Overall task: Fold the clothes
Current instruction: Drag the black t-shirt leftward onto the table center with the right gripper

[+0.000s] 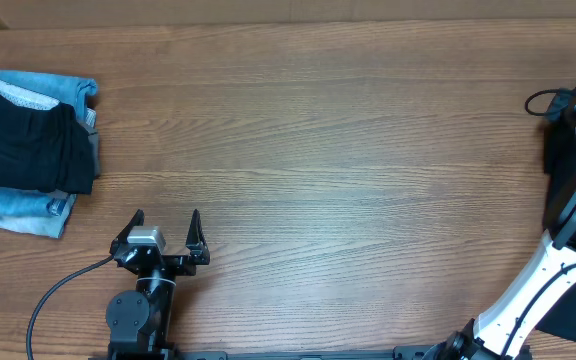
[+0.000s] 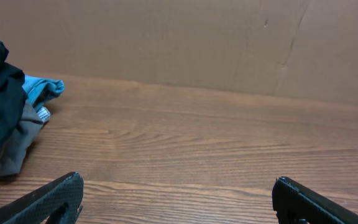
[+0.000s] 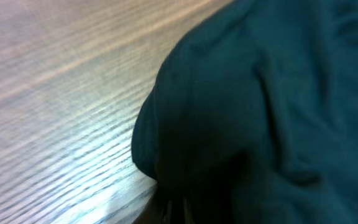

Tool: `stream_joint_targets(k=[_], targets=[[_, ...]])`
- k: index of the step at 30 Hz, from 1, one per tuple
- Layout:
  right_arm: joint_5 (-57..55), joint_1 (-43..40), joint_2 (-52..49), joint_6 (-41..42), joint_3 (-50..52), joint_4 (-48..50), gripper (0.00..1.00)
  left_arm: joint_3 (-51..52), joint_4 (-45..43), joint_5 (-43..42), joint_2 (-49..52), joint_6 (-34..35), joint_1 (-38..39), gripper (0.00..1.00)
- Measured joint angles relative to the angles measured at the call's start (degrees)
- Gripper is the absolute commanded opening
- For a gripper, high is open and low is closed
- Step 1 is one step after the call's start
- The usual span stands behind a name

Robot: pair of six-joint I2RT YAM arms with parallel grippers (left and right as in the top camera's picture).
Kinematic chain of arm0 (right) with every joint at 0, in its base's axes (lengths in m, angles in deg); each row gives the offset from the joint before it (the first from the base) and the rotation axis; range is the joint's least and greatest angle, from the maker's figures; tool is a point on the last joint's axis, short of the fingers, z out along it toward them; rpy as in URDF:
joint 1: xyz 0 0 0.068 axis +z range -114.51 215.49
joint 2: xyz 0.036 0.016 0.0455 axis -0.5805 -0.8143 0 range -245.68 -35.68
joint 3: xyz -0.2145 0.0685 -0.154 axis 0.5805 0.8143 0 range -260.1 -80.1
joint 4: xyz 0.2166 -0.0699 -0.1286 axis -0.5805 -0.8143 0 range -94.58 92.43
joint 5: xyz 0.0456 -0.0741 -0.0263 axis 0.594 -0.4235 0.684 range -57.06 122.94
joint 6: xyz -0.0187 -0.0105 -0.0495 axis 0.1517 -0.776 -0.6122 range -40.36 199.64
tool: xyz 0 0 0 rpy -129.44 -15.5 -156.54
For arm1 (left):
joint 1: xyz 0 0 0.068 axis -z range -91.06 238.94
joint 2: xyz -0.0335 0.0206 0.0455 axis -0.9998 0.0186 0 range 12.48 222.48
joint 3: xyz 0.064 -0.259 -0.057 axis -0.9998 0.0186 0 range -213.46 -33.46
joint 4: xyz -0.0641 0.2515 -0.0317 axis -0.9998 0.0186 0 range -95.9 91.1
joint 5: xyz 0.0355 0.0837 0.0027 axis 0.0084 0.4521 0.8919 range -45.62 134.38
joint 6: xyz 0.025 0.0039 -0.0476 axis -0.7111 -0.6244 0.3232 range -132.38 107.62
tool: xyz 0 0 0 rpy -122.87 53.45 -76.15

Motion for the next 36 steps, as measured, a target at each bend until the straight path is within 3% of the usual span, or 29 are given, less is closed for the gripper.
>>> stream_joint_targets(k=[2, 5, 10, 16, 17, 18, 20, 21, 25, 30, 36], targets=[[0.02, -0.02, 3.8, 0.0, -0.07, -0.52, 0.04, 0.02, 0.02, 0.02, 0.0, 0.0, 0.0, 1.0], [1.81, -0.02, 18.23, 0.02, -0.48, -6.08, 0.04, 0.02, 0.02, 0.0, 0.0, 0.0, 0.0, 1.0], [14.27, 5.2, 38.62, 1.77, -1.73, -15.56, 0.04, 0.02, 0.0, 0.0, 0.0, 0.0, 0.0, 1.0], [21.7, 34.84, 40.54, 7.28, -1.95, -20.5, 0.04, 0.02, 0.0, 0.04, 0.0, 0.0, 0.0, 1.0], [21.97, 39.54, 39.89, 8.15, -1.95, -20.5, 0.16, 0.0, 0.0, 0.04, 0.0, 0.0, 0.0, 1.0], [22.34, 45.31, 38.8, 8.81, -1.95, -20.55, 0.49, 0.02, 0.0, 0.0, 0.0, 0.0, 0.0, 1.0], [22.86, 55.3, 35.52, 9.86, -1.97, -20.55, 0.95, 0.02, 0.0, 0.02, 0.0, 0.0, 0.0, 1.0], [23.02, 58.93, 33.79, 10.27, -1.97, -20.52, 1.0, 0.0, 0.0, 0.02, 0.0, 0.0, 0.0, 1.0], [21.57, 68.76, 28.11, 8.11, -1.95, -19.19, 1.0, 0.0, 0.0, 0.0, 0.0, 0.0, 0.0, 1.0], [9.75, 64.37, 33.81, 10.93, -2.1, -25.38, 1.0, 0.02, 0.0, 0.0, 0.0, 0.0, 0.0, 1.0], [3.78, 46.71, 39.12, 17.62, -3.17, -41.24, 1.0, 0.0, 0.0, 0.02, 0.0, 0.0, 0.0, 1.0]])
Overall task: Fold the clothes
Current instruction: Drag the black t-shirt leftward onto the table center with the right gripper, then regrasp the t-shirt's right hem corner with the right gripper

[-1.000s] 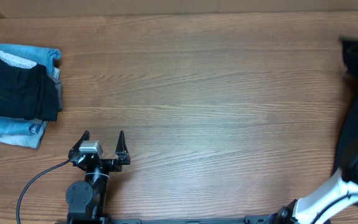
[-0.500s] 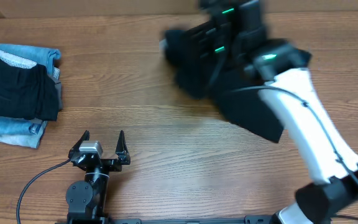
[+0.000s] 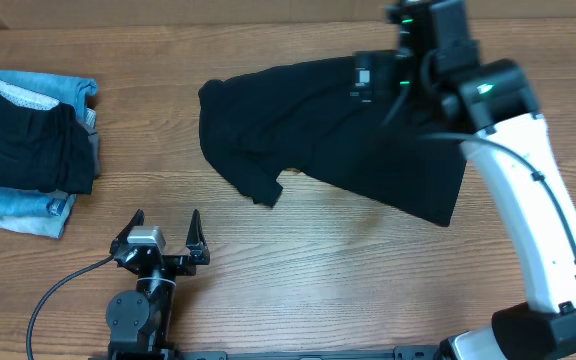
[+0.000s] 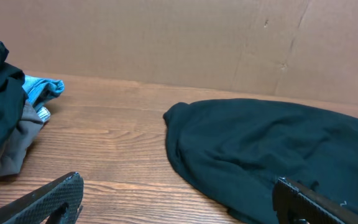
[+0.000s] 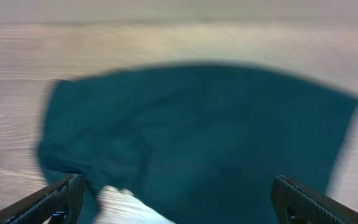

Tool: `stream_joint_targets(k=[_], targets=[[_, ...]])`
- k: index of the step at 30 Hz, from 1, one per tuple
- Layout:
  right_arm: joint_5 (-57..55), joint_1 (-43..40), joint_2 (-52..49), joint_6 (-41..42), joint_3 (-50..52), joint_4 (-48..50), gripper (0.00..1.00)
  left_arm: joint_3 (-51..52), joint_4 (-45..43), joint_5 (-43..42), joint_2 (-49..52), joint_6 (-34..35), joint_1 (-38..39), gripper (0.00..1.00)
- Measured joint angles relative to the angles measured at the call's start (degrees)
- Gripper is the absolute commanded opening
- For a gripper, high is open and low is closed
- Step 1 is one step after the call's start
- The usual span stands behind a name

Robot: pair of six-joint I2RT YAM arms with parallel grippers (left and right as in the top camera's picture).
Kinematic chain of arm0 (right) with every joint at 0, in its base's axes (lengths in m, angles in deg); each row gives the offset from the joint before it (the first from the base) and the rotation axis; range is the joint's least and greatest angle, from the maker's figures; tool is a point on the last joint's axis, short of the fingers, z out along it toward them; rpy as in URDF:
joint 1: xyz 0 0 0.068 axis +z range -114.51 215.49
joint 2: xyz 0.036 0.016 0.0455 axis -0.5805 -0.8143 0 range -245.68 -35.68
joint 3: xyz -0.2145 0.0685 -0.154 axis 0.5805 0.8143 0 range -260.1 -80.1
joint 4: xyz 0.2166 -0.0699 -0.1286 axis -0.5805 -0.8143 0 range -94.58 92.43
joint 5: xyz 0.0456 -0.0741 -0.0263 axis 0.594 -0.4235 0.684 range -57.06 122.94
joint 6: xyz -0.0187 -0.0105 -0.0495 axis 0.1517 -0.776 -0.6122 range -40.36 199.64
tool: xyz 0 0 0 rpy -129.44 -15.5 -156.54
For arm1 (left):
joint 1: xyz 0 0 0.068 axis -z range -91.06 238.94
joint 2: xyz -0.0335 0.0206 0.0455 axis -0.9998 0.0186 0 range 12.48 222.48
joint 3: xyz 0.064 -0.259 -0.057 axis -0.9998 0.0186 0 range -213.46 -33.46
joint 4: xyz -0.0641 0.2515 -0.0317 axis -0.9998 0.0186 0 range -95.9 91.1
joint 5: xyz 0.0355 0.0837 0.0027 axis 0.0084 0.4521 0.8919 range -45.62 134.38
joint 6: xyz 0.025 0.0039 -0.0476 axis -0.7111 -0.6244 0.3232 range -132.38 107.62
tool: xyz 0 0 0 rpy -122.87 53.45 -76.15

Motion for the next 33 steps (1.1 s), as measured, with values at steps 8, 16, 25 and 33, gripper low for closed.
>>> stream_joint_targets(k=[8, 16, 25, 33], targets=[[-0.79, -18.34, 0.02, 6.16, 1.05, -10.97, 1.0, 0.02, 0.02, 0.0, 0.0, 0.0, 0.0, 1.0], [-0.33, -21.49, 0.02, 9.79, 17.51, -6.08, 1.0, 0.02, 0.04, 0.0, 0.0, 0.0, 0.0, 1.0], [0.55, -22.77, 0.0, 10.88, 24.76, -4.55, 1.0, 0.0, 0.02, 0.0, 0.0, 0.0, 0.0, 1.0], [10.8, -34.38, 0.0, 7.1, 24.9, -0.59, 1.0, 0.02, 0.02, 0.0, 0.0, 0.0, 0.0, 1.0]])
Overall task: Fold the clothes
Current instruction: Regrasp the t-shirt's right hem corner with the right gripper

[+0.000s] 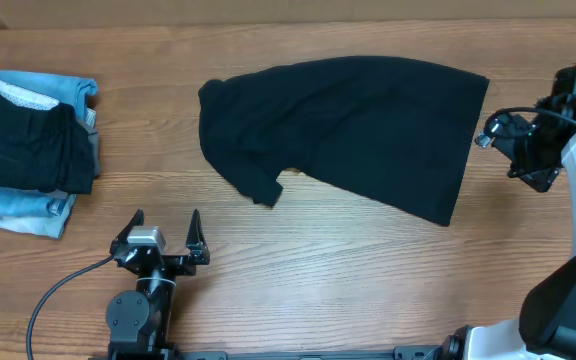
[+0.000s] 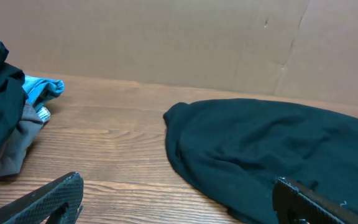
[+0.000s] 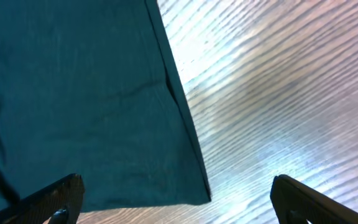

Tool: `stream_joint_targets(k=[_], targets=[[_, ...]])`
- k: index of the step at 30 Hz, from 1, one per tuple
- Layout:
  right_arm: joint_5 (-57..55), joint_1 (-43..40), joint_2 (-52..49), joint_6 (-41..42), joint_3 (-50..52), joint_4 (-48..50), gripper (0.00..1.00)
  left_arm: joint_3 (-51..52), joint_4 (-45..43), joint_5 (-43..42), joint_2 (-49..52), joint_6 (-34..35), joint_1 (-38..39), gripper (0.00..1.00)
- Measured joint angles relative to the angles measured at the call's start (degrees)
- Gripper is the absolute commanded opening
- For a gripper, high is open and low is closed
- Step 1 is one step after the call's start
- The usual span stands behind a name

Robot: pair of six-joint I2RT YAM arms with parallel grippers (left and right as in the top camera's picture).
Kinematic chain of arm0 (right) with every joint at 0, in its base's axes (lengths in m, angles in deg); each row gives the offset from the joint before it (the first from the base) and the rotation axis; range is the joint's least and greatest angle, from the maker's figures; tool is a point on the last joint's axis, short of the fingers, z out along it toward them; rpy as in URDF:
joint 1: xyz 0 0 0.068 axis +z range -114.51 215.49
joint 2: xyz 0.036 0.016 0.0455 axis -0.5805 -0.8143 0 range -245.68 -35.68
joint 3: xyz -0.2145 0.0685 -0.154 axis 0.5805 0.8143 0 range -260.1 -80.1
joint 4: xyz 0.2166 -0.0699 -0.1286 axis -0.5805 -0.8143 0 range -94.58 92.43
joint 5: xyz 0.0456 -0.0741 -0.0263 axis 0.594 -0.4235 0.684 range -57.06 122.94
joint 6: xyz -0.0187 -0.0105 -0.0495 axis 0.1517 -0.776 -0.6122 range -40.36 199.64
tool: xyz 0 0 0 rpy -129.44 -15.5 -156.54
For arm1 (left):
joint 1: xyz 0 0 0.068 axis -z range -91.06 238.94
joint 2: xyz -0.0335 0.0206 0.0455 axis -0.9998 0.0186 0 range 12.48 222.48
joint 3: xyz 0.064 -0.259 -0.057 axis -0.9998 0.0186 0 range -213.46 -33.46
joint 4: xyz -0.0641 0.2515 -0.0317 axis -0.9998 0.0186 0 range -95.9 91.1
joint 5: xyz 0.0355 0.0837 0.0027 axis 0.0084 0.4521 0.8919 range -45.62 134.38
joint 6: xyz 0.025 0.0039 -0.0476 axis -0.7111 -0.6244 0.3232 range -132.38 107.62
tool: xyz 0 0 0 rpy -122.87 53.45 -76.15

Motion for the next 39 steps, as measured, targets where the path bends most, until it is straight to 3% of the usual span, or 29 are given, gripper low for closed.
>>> stream_joint_targets(k=[11, 31, 35, 39], targets=[[3.23, 0.39, -7.06, 2.01, 6.82, 6.62, 1.0, 0.0, 0.0, 0.0, 0.0, 0.0, 0.0, 1.0], [1.92, 8.98, -6.58, 3.8, 22.56, 15.32, 1.0, 0.0, 0.0, 0.0, 0.0, 0.0, 0.0, 1.0], [1.66, 8.98, -4.44, 4.42, 25.51, 20.94, 0.89, -0.02, -0.02, 0.0, 0.0, 0.0, 0.0, 1.0], [1.62, 8.92, -4.24, 4.33, 25.88, 21.24, 0.87, -0.02, -0.02, 0.0, 0.0, 0.0, 0.0, 1.0]])
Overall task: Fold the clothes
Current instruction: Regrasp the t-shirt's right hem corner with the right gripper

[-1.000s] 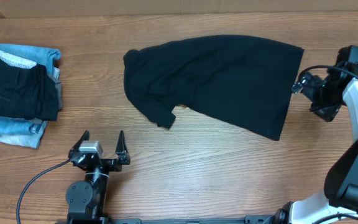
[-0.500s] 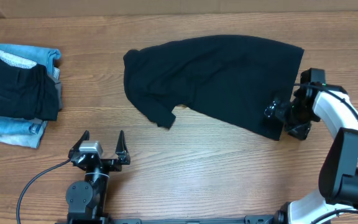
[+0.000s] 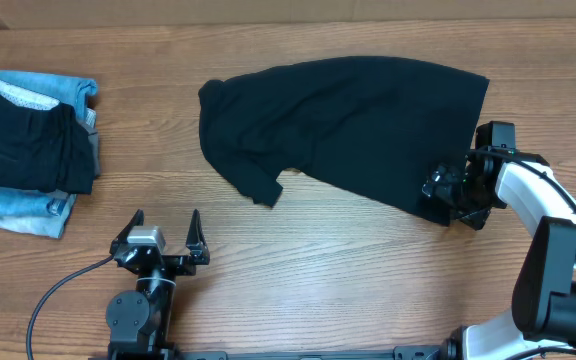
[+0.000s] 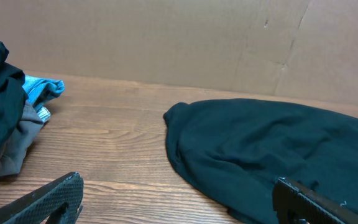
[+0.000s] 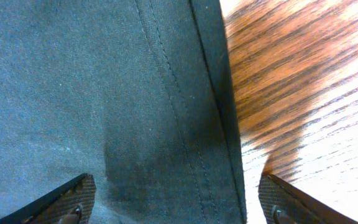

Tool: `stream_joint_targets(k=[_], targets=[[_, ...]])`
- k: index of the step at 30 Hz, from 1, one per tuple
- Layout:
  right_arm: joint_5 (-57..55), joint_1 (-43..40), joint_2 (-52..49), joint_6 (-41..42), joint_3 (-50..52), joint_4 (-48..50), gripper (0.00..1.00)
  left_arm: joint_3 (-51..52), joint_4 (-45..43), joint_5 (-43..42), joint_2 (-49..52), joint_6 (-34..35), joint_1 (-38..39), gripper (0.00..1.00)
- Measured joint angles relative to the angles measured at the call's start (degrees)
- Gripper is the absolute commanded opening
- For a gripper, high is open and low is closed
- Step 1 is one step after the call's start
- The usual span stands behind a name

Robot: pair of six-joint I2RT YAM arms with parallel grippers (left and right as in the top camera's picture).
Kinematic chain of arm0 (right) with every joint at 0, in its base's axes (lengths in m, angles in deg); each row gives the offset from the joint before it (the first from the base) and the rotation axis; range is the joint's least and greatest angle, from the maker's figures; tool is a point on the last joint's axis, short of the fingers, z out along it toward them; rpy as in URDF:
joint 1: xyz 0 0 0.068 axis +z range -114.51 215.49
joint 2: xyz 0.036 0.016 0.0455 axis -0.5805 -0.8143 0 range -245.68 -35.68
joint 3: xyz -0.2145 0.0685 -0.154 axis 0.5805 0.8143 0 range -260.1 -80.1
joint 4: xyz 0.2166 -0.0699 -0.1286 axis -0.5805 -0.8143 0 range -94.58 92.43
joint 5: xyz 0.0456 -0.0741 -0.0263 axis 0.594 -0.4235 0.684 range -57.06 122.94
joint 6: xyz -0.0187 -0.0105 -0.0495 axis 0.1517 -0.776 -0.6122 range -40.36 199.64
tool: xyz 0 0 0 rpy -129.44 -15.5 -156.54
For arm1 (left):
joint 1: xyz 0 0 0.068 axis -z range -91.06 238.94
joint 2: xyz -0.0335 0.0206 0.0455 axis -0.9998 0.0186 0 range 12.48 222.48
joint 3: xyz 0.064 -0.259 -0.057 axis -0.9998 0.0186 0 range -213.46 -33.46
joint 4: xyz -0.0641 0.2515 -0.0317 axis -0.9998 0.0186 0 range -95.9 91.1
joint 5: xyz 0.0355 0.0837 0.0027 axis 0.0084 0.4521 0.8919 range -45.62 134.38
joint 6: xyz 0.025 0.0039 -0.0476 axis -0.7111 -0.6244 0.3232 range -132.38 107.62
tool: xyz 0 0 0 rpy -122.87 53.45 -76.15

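A black garment [image 3: 348, 125] lies spread and rumpled across the middle and right of the table, one corner sticking out at its lower left. My right gripper [image 3: 452, 196] is at its lower right corner. In the right wrist view the gripper [image 5: 176, 205] is open, low over the stitched hem [image 5: 210, 106], one finger [image 5: 67, 199] over cloth, the other [image 5: 291, 199] over the wood. My left gripper [image 3: 166, 226] stands open near the front edge, left of the garment [image 4: 260, 146], with nothing between its fingers [image 4: 48, 199].
A stack of folded clothes [image 3: 28, 150], black on light blue, sits at the far left, and also shows as a stack [image 4: 2, 118] in the left wrist view. A cardboard wall [image 4: 179, 43] closes off the back of the table [image 3: 298, 280].
My right gripper was off the garment's right edge, higher up; now it is low over the lower right corner, open astride the hem. The garment and left arm have not moved.
First the middle of the table was bare and my right gripper was at the far right, close against dark cloth. Then the garment lay spread with the right gripper open above it. The gripper then stood past the right edge, and now sits at the lower right corner.
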Motion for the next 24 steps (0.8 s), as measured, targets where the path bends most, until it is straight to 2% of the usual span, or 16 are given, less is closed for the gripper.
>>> stream_joint_targets(k=[3, 7, 10, 14, 17, 21, 22, 24], targets=[[-0.63, 0.02, 0.35, 0.96, 0.66, 1.07, 0.8, 0.02, 0.02, 0.02, 0.0, 0.0, 0.0, 1.0], [-2.1, 0.02, 2.25, 4.98, 4.0, 6.05, 0.62, 0.0, 0.02, 0.02, 0.0, 0.0, 0.0, 1.0], [-2.67, -0.09, 2.64, 6.08, 4.92, 7.26, 0.55, 0.02, 0.02, 0.13, 0.0, 0.0, 0.0, 1.0], [-3.8, -0.22, 2.56, 6.58, 5.01, 6.88, 0.33, 0.0, 0.02, 0.13, 0.0, 0.0, 0.0, 1.0], [-4.26, -0.26, 2.49, 6.69, 5.11, 6.82, 0.29, 0.02, 0.02, 0.15, 0.0, 0.0, 0.0, 1.0], [-3.34, -0.26, 2.43, 5.62, 5.31, 7.76, 0.15, 0.02, 0.02, 0.15, 0.0, 0.0, 0.0, 1.0], [-2.78, -0.26, 2.29, 5.09, 5.27, 7.91, 0.06, 0.02, 0.02, 0.15, 0.0, 0.0, 0.0, 1.0], [-1.79, -0.26, 1.81, 4.42, 4.76, 7.37, 0.04, 0.02, 0.02, 0.15, 0.0, 0.0, 0.0, 1.0]])
